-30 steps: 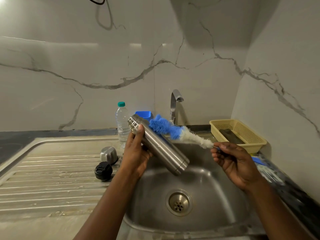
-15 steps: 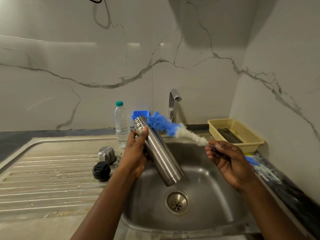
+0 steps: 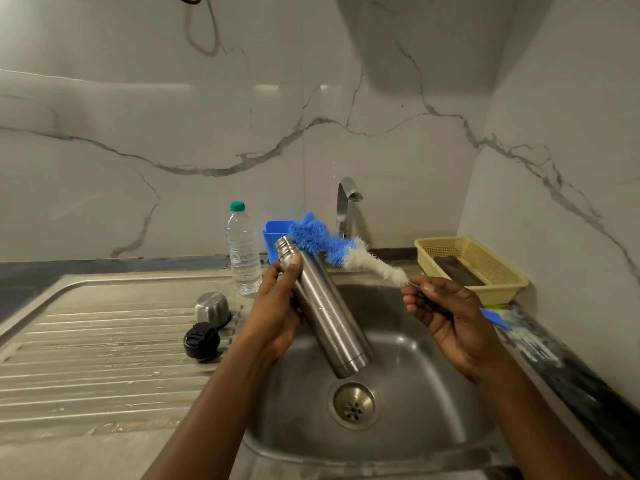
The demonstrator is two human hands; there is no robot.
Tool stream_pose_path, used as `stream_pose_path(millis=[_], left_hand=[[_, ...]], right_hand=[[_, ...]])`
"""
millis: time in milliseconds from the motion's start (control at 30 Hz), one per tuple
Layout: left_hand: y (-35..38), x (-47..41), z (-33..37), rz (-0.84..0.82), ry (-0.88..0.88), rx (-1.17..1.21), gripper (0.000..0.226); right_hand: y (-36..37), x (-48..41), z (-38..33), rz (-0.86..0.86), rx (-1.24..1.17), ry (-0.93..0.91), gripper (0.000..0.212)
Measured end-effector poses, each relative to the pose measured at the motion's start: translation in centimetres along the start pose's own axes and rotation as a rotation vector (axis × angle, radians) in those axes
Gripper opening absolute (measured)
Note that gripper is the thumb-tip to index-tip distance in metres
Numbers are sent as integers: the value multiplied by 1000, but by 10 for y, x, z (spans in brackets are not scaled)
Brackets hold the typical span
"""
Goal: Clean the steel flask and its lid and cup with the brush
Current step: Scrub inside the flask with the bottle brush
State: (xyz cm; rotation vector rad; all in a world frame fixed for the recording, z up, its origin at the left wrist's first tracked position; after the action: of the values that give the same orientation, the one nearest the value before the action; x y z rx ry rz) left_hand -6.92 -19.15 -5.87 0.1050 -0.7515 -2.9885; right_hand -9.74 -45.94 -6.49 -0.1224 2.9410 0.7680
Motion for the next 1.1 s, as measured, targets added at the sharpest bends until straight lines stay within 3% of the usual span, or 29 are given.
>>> stream_pose_path(millis=[333, 467, 667, 833, 1100], left_hand=[[1, 4, 5, -15, -18, -1, 44], [1, 8, 3, -51, -21, -42, 49], [-8, 0, 4, 34, 2, 20, 28], [-8, -1, -2, 10, -19, -59, 44], [-14, -6, 5, 26, 9, -3, 30]], right_hand=[[-1, 1, 2, -53, 28, 19, 33], [6, 0, 2, -43, 17, 0, 24], [-8, 3, -5, -5, 15, -7, 21], [2, 0, 4, -55, 37, 17, 27], [-12, 1, -2, -12, -11, 11, 22]])
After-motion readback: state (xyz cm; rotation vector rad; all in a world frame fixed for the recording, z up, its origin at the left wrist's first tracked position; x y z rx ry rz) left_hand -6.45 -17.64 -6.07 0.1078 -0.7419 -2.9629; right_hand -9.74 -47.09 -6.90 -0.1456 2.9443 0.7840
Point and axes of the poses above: each hand's wrist, its own x-axis away from the middle knuckle, its own y-axis out of the palm, z = x × y, the point moved 1 cm from there along -x, towards the middle knuckle, and after that the axes turned 7 degrees about y, right-handed, at the moved point
